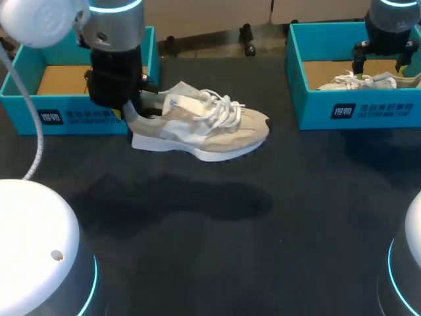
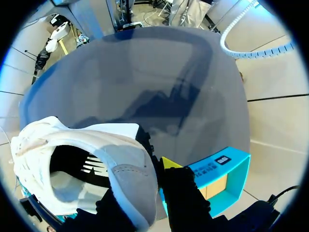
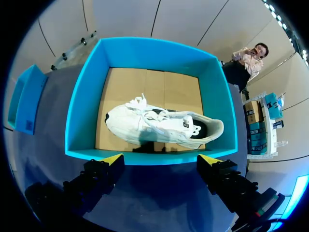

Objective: Take the shoe out of the shoebox, open the shoe tongue, remove and reinsert the insole, then place the shoe into the shoebox

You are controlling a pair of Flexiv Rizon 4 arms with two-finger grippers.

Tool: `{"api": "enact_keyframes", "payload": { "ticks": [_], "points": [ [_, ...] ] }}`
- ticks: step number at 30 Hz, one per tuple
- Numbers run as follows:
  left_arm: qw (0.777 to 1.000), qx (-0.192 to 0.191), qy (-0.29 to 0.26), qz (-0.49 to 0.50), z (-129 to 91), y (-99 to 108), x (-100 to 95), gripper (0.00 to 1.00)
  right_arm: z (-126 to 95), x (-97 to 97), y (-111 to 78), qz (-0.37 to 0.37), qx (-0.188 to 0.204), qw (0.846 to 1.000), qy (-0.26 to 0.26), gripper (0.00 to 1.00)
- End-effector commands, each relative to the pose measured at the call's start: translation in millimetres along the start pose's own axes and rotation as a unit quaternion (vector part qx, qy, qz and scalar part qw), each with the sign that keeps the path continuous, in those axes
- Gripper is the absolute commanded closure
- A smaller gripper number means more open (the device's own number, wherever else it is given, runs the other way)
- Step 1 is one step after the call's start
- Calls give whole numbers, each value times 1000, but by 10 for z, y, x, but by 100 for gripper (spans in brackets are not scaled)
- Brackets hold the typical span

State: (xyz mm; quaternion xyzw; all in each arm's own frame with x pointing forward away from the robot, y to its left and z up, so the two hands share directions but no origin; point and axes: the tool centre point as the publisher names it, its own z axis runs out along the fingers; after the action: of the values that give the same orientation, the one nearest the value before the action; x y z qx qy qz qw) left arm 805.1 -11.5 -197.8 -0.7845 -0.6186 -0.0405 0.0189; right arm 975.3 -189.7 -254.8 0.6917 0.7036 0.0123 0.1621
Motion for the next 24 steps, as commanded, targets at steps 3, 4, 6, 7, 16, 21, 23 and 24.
{"api": "enact_keyframes", "payload": {
  "ticks": [3, 4, 6, 7, 16, 21, 23, 24],
  "points": [
    [1000, 3, 3, -1, 5, 37, -38, 100, 1, 1, -8, 0, -1, 1000, 0, 0],
    [1000, 3, 3, -1, 5, 37, -38, 100, 1, 1, -8, 0, -1, 1000, 0, 0],
    [1000, 3, 3, -1, 5, 37, -38, 100, 1, 1, -8, 0, -1, 1000, 0, 0],
    [1000, 3, 3, -1, 5, 37, -38, 100, 1, 1, -8, 0, -1, 1000, 0, 0],
    [1000, 3, 3, -1, 5, 37, -38, 100, 1, 1, -8, 0, -1, 1000, 0, 0],
    [999, -12, 2, -31, 57, -26, -89, 100, 1, 1, -8, 0, -1, 1000, 0, 0],
    [999, -13, 4, -46, 79, -56, -102, 100, 1, 1, -8, 0, -1, 1000, 0, 0],
    [999, -21, 5, -48, 101, -70, -110, 100, 1, 1, -8, 0, -1, 1000, 0, 0]
  ]
}}
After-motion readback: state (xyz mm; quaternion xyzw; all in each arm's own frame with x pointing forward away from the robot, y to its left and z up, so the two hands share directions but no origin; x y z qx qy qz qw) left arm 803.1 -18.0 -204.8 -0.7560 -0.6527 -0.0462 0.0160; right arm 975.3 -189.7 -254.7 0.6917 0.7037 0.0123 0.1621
